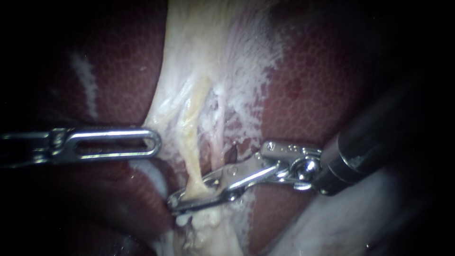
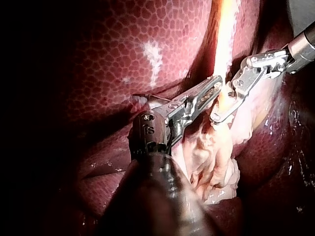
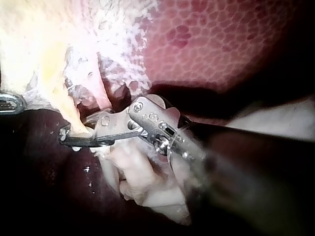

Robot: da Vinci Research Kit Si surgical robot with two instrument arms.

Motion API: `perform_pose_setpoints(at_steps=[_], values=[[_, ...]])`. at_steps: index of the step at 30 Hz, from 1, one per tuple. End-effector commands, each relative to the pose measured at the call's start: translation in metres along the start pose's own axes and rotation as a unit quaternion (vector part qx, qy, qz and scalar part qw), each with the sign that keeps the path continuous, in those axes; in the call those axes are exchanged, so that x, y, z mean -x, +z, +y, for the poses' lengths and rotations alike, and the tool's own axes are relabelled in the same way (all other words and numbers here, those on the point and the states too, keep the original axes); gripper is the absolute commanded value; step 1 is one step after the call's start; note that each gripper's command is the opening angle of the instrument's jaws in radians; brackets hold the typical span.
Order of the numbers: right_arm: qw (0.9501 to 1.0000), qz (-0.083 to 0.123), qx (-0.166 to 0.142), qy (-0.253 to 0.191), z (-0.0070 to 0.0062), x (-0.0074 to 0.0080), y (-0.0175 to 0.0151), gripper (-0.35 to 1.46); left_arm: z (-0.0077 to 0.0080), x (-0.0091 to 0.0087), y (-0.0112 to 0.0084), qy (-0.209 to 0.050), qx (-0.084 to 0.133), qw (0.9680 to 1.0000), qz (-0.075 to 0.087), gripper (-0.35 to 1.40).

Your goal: Going back second clip left tube

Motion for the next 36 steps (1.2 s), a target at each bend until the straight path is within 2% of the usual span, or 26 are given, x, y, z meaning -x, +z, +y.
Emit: perform_pose_setpoints(at_steps=[1, 9, 12, 16, 20, 26, 36], values=[[1.0000, 0.000, 0.000, 0.000, 0.0000, 0.0000, 0.0000, -0.35, 0.0000, 0.0000, 0.0000, 0.000, 0.000, 1.0000, 0.000, -0.35], [1.0000, 0.000, 0.001, 0.000, -0.0001, 0.0000, 0.0000, -0.35, 0.0000, 0.0000, 0.0000, 0.000, 0.000, 1.0000, 0.000, -0.35], [0.9999, 0.003, 0.008, -0.012, 0.0000, 0.0000, 0.0000, -0.11, 0.0000, 0.0000, 0.0000, 0.000, 0.000, 1.0000, 0.000, -0.35], [0.9975, 0.010, 0.029, -0.063, 0.0000, 0.0000, 0.0001, 0.27, 0.0000, 0.0000, 0.0000, 0.000, 0.000, 1.0000, 0.000, -0.35], [0.9958, 0.011, 0.042, -0.080, -0.0001, -0.0001, 0.0002, 0.47, 0.0000, 0.0000, 0.0000, -0.003, 0.000, 1.0000, 0.000, -0.35], [0.9955, 0.024, 0.038, -0.083, -0.0004, -0.0001, 0.0005, 0.56, 0.0000, -0.0001, 0.0000, -0.003, 0.000, 1.0000, 0.000, -0.35], [0.9946, 0.024, 0.042, -0.092, -0.0002, 0.0000, 0.0012, 0.60, 0.0000, -0.0002, 0.0001, -0.003, 0.001, 1.0000, 0.000, -0.35]])
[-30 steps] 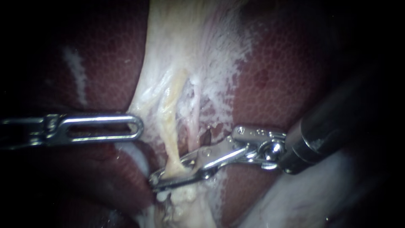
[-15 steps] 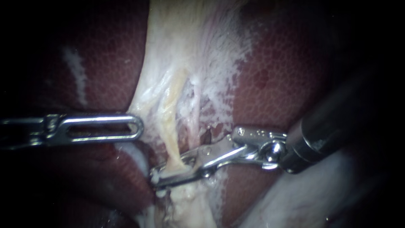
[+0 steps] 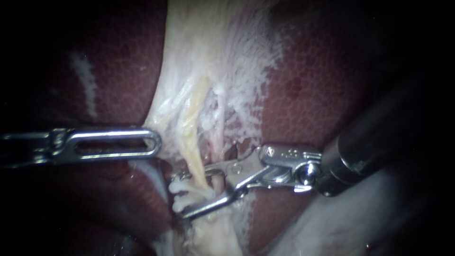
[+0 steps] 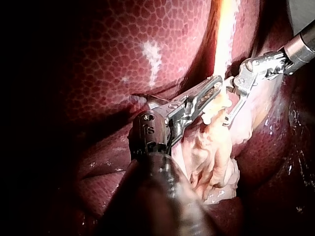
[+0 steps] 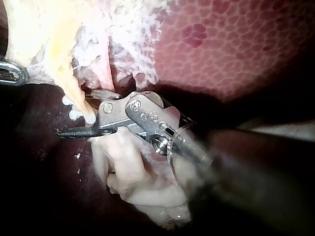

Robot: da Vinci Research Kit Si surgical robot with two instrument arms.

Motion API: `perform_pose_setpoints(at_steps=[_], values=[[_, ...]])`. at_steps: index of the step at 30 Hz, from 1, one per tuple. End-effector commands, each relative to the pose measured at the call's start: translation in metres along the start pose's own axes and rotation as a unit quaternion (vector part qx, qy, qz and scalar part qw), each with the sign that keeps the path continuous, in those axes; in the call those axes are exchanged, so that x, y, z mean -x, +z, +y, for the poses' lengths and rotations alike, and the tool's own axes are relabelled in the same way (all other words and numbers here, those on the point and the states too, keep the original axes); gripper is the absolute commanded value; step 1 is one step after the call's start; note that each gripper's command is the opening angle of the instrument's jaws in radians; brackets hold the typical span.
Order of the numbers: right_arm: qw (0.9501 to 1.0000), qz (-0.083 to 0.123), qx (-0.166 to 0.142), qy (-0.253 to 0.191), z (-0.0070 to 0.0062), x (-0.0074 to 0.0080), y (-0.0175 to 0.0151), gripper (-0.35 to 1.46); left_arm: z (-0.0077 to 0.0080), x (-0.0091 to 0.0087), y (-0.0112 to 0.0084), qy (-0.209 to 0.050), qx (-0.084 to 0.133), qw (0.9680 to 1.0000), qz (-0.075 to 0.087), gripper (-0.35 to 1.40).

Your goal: Going back second clip left tube

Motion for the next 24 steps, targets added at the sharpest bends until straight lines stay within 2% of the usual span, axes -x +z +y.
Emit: perform_pose_setpoints(at_steps=[1, 8, 16, 24], values=[[1.0000, 0.000, 0.000, 0.000, 0.0000, 0.0001, 0.0001, 0.60, 0.0000, 0.0000, 0.0000, 0.000, 0.000, 1.0000, 0.000, -0.35], [1.0000, 0.005, -0.006, -0.002, 0.0001, 0.0005, 0.0011, 0.60, 0.0000, -0.0001, 0.0002, 0.001, 0.001, 1.0000, -0.001, -0.35], [0.9996, 0.007, -0.019, -0.018, -0.0005, 0.0009, 0.0017, 0.60, 0.0000, -0.0002, 0.0001, -0.002, 0.001, 1.0000, -0.001, -0.35], [0.9994, 0.009, -0.011, -0.032, 0.0001, 0.0011, 0.0009, 0.60, 0.0000, -0.0002, 0.0001, -0.002, 0.001, 1.0000, -0.001, -0.35]])
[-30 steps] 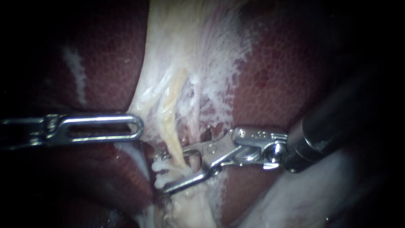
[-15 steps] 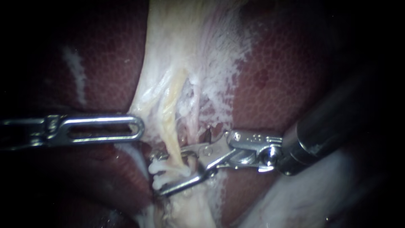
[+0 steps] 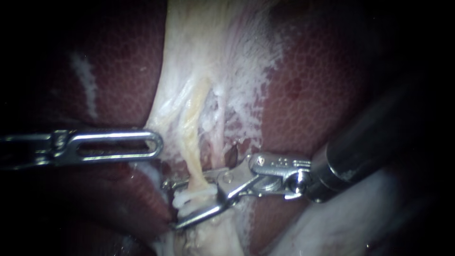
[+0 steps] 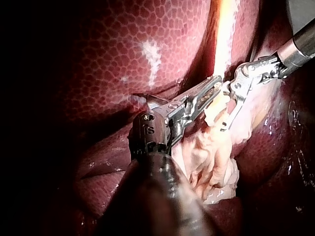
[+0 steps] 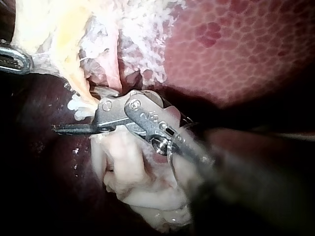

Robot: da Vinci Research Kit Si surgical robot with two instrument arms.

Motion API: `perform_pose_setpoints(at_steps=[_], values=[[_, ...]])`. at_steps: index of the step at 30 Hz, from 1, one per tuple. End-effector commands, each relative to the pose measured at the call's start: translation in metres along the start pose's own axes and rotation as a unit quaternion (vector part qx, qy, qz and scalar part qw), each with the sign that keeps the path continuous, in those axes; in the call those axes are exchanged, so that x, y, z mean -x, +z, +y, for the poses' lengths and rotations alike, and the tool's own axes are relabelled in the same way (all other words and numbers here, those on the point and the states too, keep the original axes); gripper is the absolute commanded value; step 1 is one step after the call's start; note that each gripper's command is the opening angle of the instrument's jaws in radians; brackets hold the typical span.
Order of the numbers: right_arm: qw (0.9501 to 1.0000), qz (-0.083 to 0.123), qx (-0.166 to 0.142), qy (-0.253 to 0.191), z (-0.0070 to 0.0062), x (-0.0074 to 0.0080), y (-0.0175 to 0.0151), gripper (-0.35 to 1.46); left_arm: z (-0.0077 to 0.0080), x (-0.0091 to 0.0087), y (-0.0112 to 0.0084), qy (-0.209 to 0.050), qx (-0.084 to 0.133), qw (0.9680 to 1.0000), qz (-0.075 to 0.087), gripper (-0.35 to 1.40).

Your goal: Going back second clip left tube

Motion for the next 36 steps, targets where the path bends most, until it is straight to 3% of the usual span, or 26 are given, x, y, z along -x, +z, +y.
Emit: perform_pose_setpoints(at_steps=[1, 8, 20, 29, 36], values=[[1.0000, 0.000, 0.002, 0.001, 0.0000, 0.0000, -0.0005, 0.60, 0.0000, 0.0000, -0.0001, 0.000, 0.000, 1.0000, 0.000, -0.35], [0.9999, 0.003, 0.012, -0.007, 0.0002, -0.0006, -0.0028, 0.60, -0.0001, 0.0000, -0.0001, 0.000, 0.000, 1.0000, 0.000, -0.35], [0.9994, 0.008, 0.030, -0.016, -0.0012, -0.0022, -0.0077, 0.60, -0.0001, 0.0000, -0.0002, 0.000, 0.000, 1.0000, 0.000, -0.35], [0.9988, 0.009, 0.036, -0.033, -0.0046, -0.0032, -0.0127, 0.60, 0.0000, 0.0000, -0.0004, 0.000, -0.001, 1.0000, 0.001, -0.35], [0.9958, 0.008, 0.053, -0.074, -0.0068, -0.0060, -0.0180, 0.60, 0.0002, 0.0000, -0.0003, 0.000, -0.001, 1.0000, 0.001, -0.35]])
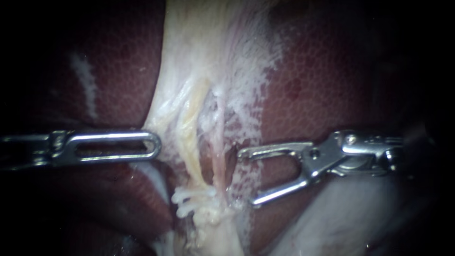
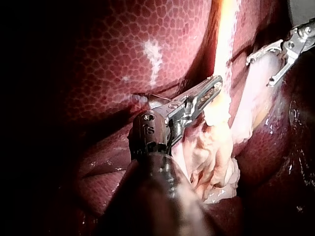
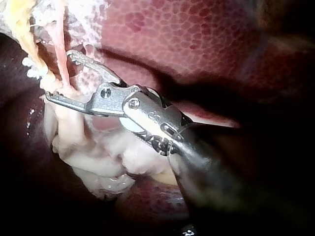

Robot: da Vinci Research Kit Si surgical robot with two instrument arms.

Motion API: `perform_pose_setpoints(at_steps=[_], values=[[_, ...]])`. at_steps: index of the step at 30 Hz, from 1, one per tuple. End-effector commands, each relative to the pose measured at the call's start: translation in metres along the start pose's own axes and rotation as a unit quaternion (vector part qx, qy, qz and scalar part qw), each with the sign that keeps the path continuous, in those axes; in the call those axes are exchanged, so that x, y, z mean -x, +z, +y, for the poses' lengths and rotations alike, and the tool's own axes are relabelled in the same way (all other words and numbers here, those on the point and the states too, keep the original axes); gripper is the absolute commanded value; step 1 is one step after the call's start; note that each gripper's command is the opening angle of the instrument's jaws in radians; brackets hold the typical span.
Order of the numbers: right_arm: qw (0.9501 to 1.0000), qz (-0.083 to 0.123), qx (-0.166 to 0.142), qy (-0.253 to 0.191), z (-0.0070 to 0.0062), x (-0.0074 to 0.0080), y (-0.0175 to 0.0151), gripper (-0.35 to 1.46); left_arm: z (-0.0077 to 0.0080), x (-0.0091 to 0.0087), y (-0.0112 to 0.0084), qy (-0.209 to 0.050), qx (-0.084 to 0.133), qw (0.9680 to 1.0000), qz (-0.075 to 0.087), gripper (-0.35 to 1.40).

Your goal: Going back second clip left tube

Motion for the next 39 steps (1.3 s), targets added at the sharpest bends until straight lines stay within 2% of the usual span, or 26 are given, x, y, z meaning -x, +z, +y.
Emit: perform_pose_setpoints(at_steps=[1, 7, 10, 21, 32, 39], values=[[1.0000, 0.000, 0.003, -0.008, 0.0000, -0.0005, -0.0006, 0.60, 0.0001, -0.0001, 0.0001, 0.000, 0.000, 1.0000, 0.000, -0.35], [0.9986, -0.003, 0.024, -0.047, -0.0002, -0.0033, -0.0035, 0.60, 0.0001, -0.0002, 0.0001, 0.000, 0.000, 1.0000, 0.000, -0.35], [0.9979, -0.005, 0.029, -0.058, -0.0003, -0.0041, -0.0041, 0.60, 0.0002, -0.0002, 0.0002, 0.000, 0.000, 1.0000, 0.000, -0.35], [0.9977, -0.004, 0.024, -0.063, -0.0009, -0.0039, -0.0034, 0.60, 0.0003, -0.0003, 0.0003, 0.001, 0.001, 1.0000, 0.000, -0.35], [0.9977, -0.004, 0.022, -0.064, -0.0009, -0.0037, -0.0028, 0.60, 0.0006, -0.0003, 0.0006, 0.001, 0.001, 1.0000, 0.000, -0.35], [0.9978, -0.004, 0.021, -0.064, -0.0009, -0.0036, -0.0027, 0.60, 0.0011, -0.0006, 0.0014, 0.001, 0.003, 1.0000, 0.000, -0.35]])
